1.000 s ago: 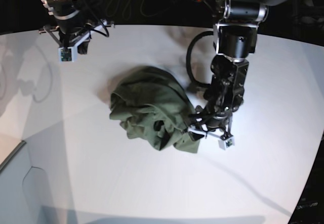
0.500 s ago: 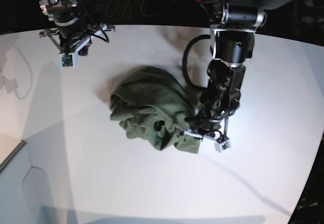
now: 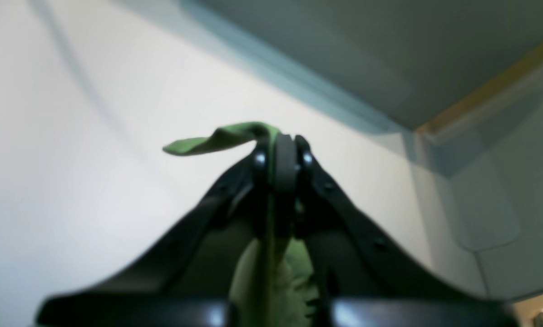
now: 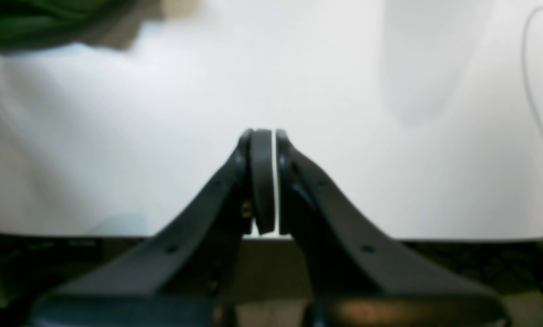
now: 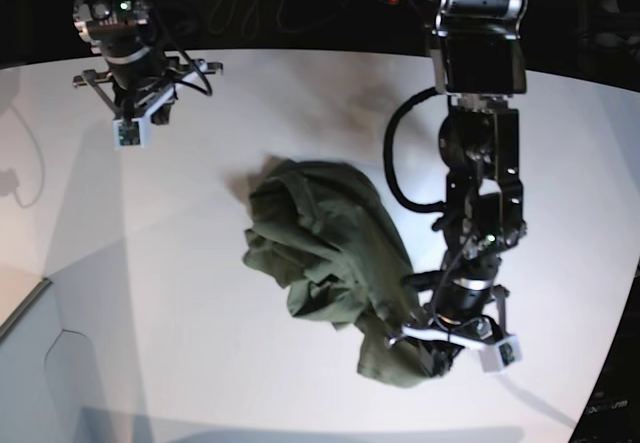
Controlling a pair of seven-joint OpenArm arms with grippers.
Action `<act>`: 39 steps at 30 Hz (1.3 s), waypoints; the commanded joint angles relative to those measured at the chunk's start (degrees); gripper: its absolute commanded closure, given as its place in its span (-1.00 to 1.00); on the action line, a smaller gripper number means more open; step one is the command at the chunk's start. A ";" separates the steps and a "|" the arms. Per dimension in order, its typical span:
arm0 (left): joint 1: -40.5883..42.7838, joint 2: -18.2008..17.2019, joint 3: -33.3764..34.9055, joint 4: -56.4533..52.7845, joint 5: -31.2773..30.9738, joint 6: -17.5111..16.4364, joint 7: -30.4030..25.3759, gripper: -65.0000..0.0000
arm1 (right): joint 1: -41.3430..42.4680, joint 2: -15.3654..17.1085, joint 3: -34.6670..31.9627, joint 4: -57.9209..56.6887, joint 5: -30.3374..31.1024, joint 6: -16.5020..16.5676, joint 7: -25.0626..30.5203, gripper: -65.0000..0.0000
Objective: Layout the t-shirt on the table in an organized manner, then fold the t-shirt properly
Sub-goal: 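Lift the t-shirt with the left gripper and drag it across the table, then reach the right gripper to the t-shirt's loose edge and grasp it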
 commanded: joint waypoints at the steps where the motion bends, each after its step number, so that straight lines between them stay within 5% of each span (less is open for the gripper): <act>1: -1.56 -0.54 -0.10 2.89 -0.53 -0.25 -0.63 1.00 | -0.11 0.25 0.17 1.02 -0.07 0.08 1.11 1.00; 10: -4.55 -3.01 -0.89 17.04 -0.09 -0.25 4.65 1.00 | 1.03 0.17 3.51 1.02 -0.07 0.08 1.02 1.00; 18: 4.15 -3.88 -13.37 17.66 -1.41 -0.25 4.82 1.00 | 2.09 -0.01 5.00 1.02 -0.07 0.08 1.02 1.00; 24: 17.78 -4.94 -24.10 15.64 -15.21 -0.25 4.91 1.00 | 4.02 -0.19 4.65 1.02 0.10 0.08 1.02 1.00; 31: 26.57 -7.66 -25.51 6.76 -23.83 -0.60 4.82 1.00 | 8.94 -0.62 1.22 1.02 0.28 0.08 0.93 1.00; 39: 31.14 -8.72 -25.68 5.88 -24.00 -0.78 4.73 1.00 | 20.20 -1.06 -7.75 -3.46 0.28 0.08 -3.90 0.37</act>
